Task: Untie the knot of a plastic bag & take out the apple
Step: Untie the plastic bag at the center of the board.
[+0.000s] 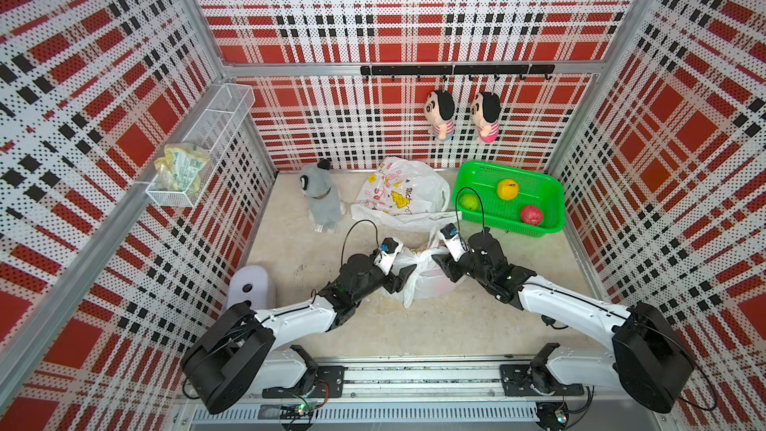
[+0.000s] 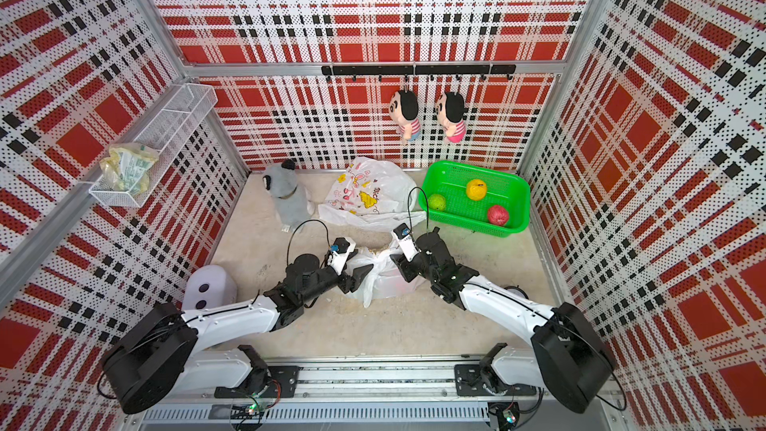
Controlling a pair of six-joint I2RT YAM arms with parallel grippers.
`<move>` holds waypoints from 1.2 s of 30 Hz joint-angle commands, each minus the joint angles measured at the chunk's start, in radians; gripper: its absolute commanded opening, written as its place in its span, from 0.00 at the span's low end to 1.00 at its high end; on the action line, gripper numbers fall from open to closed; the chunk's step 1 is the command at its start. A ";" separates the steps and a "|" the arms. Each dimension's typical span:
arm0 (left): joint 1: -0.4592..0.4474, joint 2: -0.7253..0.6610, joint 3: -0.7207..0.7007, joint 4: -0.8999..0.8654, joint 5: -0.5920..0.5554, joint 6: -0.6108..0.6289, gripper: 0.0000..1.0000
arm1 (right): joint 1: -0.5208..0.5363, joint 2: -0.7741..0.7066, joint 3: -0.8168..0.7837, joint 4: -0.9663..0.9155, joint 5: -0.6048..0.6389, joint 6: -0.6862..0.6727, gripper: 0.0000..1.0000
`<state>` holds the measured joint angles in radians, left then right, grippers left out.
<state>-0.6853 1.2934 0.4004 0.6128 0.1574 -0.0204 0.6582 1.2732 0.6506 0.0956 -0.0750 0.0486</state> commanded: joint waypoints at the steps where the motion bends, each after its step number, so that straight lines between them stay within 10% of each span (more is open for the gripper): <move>1: 0.023 0.008 0.000 0.006 0.040 0.000 0.38 | 0.003 -0.028 -0.013 0.054 0.055 0.011 0.21; 8: 0.081 -0.044 -0.030 0.063 0.112 -0.037 0.00 | -0.002 -0.116 -0.060 0.102 0.146 0.050 0.00; 17: 0.027 -0.036 -0.003 0.077 0.162 -0.016 0.98 | -0.011 -0.165 -0.131 0.270 -0.011 0.064 0.00; 31: 0.041 0.060 0.029 0.204 0.198 -0.070 0.98 | -0.038 -0.196 -0.168 0.259 0.020 0.076 0.00; 36: 0.062 0.097 0.044 0.204 0.253 -0.078 0.57 | -0.050 -0.218 -0.187 0.260 0.024 0.082 0.00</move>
<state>-0.6334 1.3739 0.4332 0.7792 0.3592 -0.0868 0.6155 1.0828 0.4709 0.3420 -0.0639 0.1200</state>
